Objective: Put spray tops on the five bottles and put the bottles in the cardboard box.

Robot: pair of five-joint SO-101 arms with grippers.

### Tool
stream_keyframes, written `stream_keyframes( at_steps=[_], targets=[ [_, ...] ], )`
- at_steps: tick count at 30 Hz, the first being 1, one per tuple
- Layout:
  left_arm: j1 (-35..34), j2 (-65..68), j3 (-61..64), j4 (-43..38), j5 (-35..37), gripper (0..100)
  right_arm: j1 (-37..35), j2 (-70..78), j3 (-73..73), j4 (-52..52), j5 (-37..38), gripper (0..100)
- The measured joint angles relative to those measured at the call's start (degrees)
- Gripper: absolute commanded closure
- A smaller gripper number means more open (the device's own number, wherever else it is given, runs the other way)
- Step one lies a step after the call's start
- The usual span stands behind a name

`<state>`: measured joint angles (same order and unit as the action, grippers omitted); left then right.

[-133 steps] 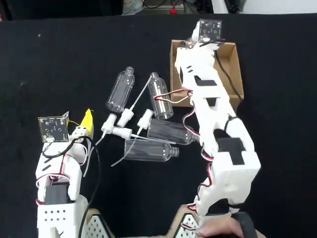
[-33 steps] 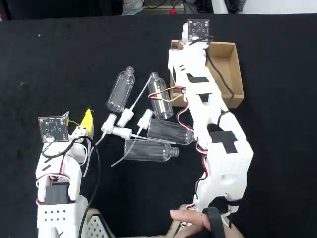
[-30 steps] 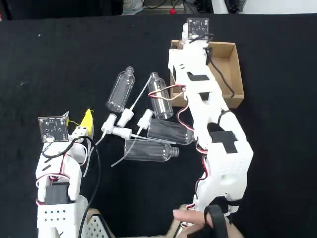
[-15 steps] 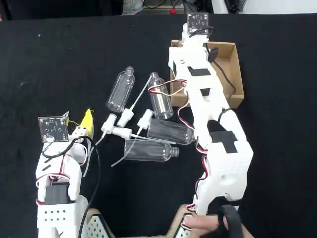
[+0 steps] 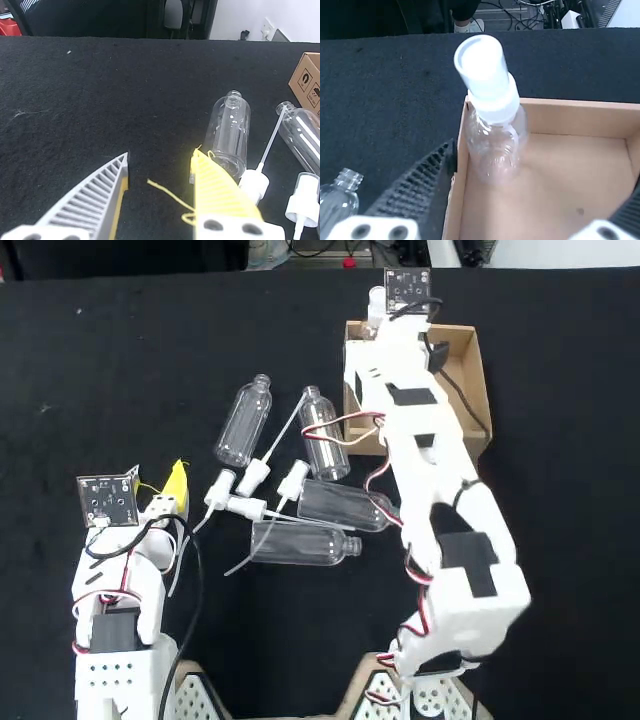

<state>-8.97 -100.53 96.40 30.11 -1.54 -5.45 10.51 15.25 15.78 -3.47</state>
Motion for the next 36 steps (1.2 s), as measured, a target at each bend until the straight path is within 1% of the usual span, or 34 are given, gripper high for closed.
stream_keyframes(
  at_steps=[5,8,11,14,16,18,22,24,27,30,33,36],
  targets=[
    [0.0,0.0,0.0,0.0,0.0,80,0.0,-10.64,10.55,0.18,0.0,49.6],
    [0.0,0.0,0.0,0.0,0.0,80,0.0,-19.69,17.23,4.13,0.0,49.7],
    [0.0,0.0,0.0,0.0,0.0,80,0.79,-29.98,20.57,12.04,0.0,49.7],
    [0.53,0.0,0.0,0.0,0.0,80,1.41,-40.09,21.01,22.51,0.0,49.7],
    [0.53,0.0,0.0,0.0,0.0,80,1.23,-45.89,21.01,29.36,1.93,50.2],
    [0.44,0.0,0.0,0.0,0.0,80,1.14,-50.11,21.01,36.22,4.92,53.9],
    [0.53,0.0,0.0,0.0,0.0,80,0.7,-53.63,21.01,47.56,11.69,66.7],
    [0.53,0.0,0.0,0.0,0.0,80,-1.14,-54.15,21.01,52.4,14.51,70.4],
    [0.53,0.0,0.0,0.0,0.0,80,-4.92,-54.51,21.01,57.76,17.41,69.1],
    [0.53,0.0,0.0,0.0,0.0,80,-10.55,-54.51,21.19,61.98,18.99,67.6],
    [0.53,0.0,0.0,0.0,0.0,80,-16.88,-54.59,21.8,64.44,19.43,67.6],
    [-1.14,0.0,0.0,0.0,0.0,80,-22.24,-54.59,25.85,63.12,19.25,67.6]
  ],
)
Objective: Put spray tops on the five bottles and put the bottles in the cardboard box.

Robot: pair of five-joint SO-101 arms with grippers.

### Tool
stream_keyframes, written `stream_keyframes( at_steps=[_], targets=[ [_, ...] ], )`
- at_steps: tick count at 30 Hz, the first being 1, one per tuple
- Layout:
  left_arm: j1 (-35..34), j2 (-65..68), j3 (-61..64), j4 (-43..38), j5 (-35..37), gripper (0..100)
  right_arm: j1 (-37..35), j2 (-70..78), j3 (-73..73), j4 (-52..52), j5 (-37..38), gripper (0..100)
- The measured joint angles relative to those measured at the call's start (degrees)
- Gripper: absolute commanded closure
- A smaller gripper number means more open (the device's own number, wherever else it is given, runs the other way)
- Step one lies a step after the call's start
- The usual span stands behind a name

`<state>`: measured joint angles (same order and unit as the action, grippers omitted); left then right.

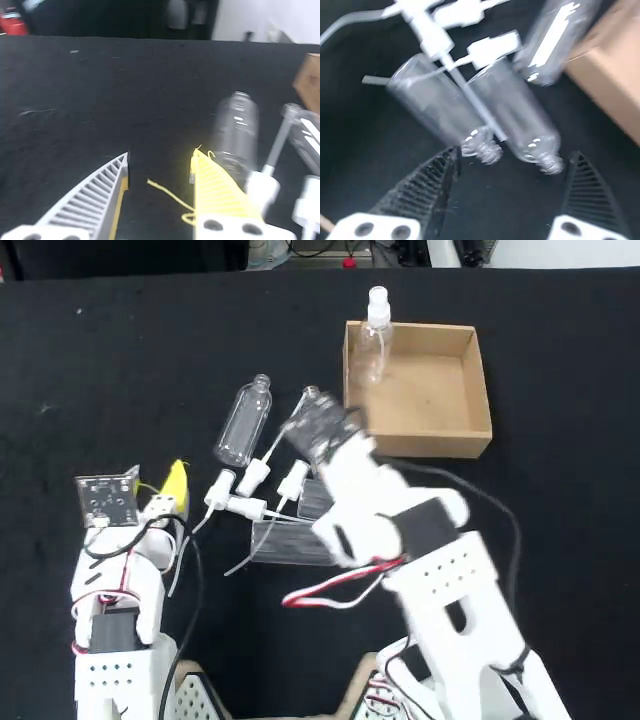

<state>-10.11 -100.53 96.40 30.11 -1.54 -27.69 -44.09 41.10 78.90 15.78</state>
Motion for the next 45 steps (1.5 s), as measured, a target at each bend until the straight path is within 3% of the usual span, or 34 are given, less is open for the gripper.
stream_keyframes(
  at_steps=[5,12,23,29,37,42,45],
  targets=[
    [-7.3,-0.53,0.0,0.0,0.18,80,-6.33,-0.09,9.14,-10.11,-4.22,67.8],
    [-13.54,-0.53,0.0,-0.7,7.47,80,-9.85,-0.09,11.69,-20.22,-9.76,67.9],
    [-14.77,-0.53,0.0,-0.88,8.35,80,-10.11,1.41,14.33,-34.11,-15.03,68.0],
    [-14.77,-0.53,0.0,-0.88,8.35,80,-10.73,9.67,14.33,-35.25,-15.21,68.0],
    [-14.77,-0.53,0.0,-0.88,8.35,80,-16.88,15.91,14.33,-35.25,-15.21,68.0],
    [-14.77,-0.53,0.0,-0.88,8.35,80,-19.34,15.91,14.33,-30.86,-15.03,67.9],
    [-14.77,-0.53,0.0,-0.88,8.35,80,-20.4,15.91,14.33,-26.99,-10.9,67.7]
  ],
)
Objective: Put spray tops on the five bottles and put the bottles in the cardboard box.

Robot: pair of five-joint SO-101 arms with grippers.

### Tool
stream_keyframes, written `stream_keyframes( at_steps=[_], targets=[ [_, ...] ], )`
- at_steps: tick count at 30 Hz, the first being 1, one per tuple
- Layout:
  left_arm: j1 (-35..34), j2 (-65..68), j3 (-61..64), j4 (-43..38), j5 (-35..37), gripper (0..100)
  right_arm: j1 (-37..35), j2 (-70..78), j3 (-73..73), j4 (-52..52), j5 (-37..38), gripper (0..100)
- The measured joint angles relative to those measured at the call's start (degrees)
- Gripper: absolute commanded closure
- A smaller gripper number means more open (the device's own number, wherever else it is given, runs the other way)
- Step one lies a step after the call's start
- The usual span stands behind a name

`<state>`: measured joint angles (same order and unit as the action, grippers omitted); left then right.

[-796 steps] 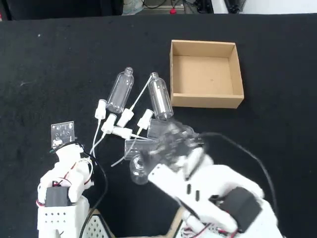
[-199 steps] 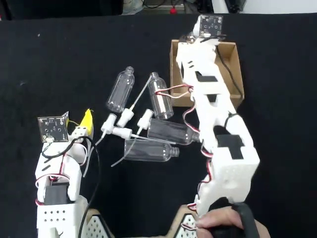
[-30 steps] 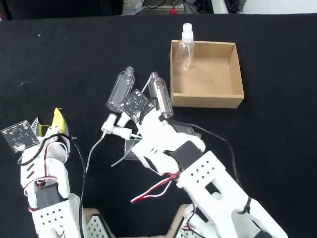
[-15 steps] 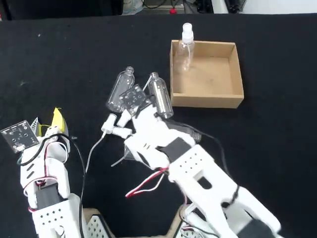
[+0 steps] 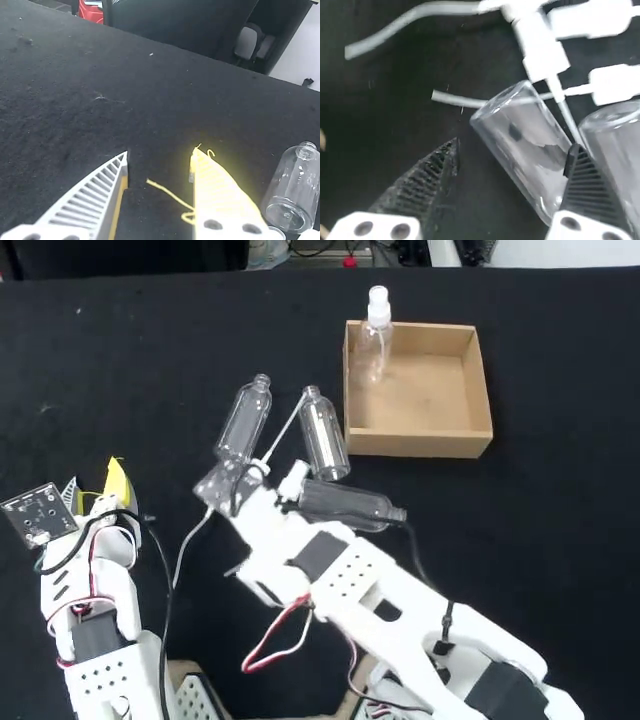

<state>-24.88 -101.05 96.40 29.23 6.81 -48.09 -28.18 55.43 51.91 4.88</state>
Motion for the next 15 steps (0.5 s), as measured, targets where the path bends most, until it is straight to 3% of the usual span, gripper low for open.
stream_keyframes(
  at_steps=[8,15],
  targets=[
    [0.0,0.0,0.0,0.0,0.0,80,-0.09,0.0,0.0,10.29,14.68,67.8],
    [0.0,0.0,0.0,0.0,0.0,80,2.29,0.0,-9.05,23.47,17.85,67.6]
  ],
)
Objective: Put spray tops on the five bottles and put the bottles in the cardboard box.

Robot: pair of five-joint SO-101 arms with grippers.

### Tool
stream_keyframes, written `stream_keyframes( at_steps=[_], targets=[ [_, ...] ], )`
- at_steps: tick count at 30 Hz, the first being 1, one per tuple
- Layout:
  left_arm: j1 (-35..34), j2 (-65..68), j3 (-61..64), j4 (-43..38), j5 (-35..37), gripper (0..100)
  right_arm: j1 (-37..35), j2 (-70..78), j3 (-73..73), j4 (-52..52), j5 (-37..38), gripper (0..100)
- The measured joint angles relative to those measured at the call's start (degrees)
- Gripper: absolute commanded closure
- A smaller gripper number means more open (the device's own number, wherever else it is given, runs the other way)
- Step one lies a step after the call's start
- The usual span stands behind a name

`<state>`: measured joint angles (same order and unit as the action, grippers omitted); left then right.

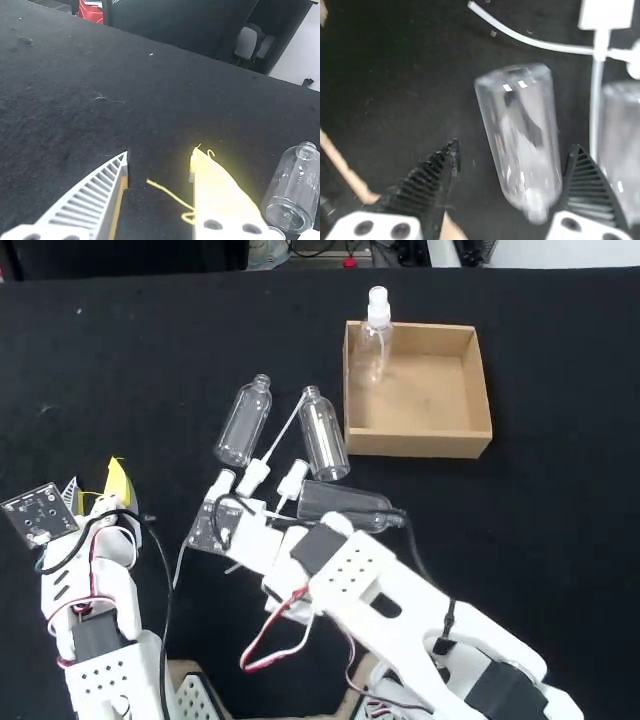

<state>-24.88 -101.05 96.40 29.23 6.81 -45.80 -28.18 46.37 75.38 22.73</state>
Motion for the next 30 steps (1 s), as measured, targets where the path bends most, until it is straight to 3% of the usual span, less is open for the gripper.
stream_keyframes(
  at_steps=[7,10,26,30],
  targets=[
    [0.0,0.0,0.0,0.0,0.0,80,11.52,-0.09,-3.87,6.86,1.49,67.6],
    [0.0,0.0,0.0,0.0,0.0,80,11.96,-0.09,-1.41,6.77,4.92,67.6],
    [0.0,0.0,0.0,0.0,0.0,80,12.4,-0.09,15.3,-10.9,6.33,68.1],
    [0.0,0.0,0.0,0.0,0.0,80,12.4,-0.09,17.67,-13.89,6.33,79.9]
  ],
)
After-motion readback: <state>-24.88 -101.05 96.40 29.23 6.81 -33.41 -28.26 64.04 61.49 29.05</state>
